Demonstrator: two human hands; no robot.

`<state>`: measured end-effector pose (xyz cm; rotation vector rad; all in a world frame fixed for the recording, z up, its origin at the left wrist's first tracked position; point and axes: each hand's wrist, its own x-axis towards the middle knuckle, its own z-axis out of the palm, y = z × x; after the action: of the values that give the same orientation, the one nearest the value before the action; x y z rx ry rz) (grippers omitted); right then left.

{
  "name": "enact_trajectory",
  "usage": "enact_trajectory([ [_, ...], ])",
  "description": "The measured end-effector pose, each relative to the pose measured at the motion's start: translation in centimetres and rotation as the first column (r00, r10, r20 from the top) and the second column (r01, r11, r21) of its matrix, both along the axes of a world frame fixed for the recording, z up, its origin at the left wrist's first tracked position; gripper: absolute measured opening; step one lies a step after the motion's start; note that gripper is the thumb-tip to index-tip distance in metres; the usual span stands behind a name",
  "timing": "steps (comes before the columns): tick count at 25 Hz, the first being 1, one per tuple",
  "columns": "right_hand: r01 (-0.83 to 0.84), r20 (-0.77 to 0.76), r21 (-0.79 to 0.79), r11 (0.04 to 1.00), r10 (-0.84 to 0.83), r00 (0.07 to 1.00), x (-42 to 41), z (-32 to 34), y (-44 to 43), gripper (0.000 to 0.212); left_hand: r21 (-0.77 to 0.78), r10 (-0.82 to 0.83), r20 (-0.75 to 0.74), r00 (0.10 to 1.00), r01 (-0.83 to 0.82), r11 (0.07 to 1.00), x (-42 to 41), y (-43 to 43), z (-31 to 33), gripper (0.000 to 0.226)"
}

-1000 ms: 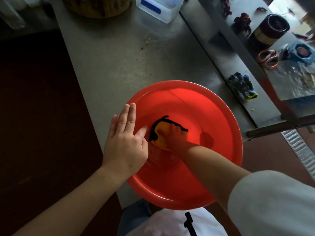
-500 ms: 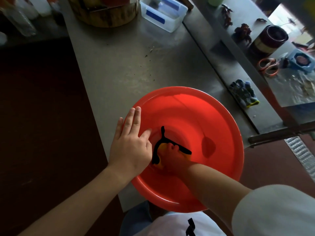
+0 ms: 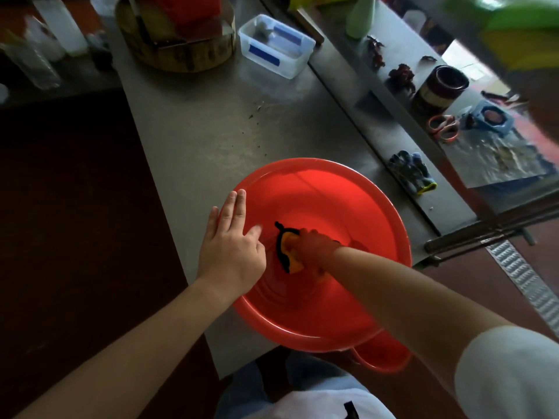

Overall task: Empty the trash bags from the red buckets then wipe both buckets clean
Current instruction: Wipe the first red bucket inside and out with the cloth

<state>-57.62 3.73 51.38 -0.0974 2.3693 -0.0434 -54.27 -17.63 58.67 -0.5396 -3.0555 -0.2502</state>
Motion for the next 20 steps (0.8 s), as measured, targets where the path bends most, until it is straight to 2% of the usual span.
enact_trajectory([
  [2,0.109,-0.036,-0.056,0.993,-0.111,0.993,-0.3,3.0,0.1,0.058,0.009,0.011,0.035,0.999,-0.012,1.000,-0.1,0.1,0.5,0.050],
  [4,0.106,-0.059,-0.149,0.983,-0.116,0.992,-0.2,4.6,0.7,0.045,0.014,0.013,0.075,0.997,-0.014,1.000,-0.3,0.2,1.2,0.050],
  [7,-0.019,-0.175,-0.129,0.991,-0.004,0.985,0.3,6.8,1.5,0.034,-0.001,0.027,0.129,0.991,-0.027,1.000,-0.4,0.1,2.0,0.051],
  [13,-0.269,-0.350,0.013,0.963,0.257,0.901,2.0,13.9,3.7,0.045,0.008,0.188,0.087,0.978,-0.189,0.982,4.4,3.4,4.4,0.053],
  [17,-0.382,-0.407,0.034,0.923,0.362,0.839,4.2,19.3,5.7,0.053,-0.045,0.249,0.039,0.968,-0.248,0.968,9.1,6.7,4.9,0.048],
  [20,-0.452,-0.386,0.098,0.886,0.453,0.803,6.7,22.8,6.6,0.054,-0.055,0.273,0.084,0.958,-0.269,0.962,11.9,8.4,5.3,0.048],
])
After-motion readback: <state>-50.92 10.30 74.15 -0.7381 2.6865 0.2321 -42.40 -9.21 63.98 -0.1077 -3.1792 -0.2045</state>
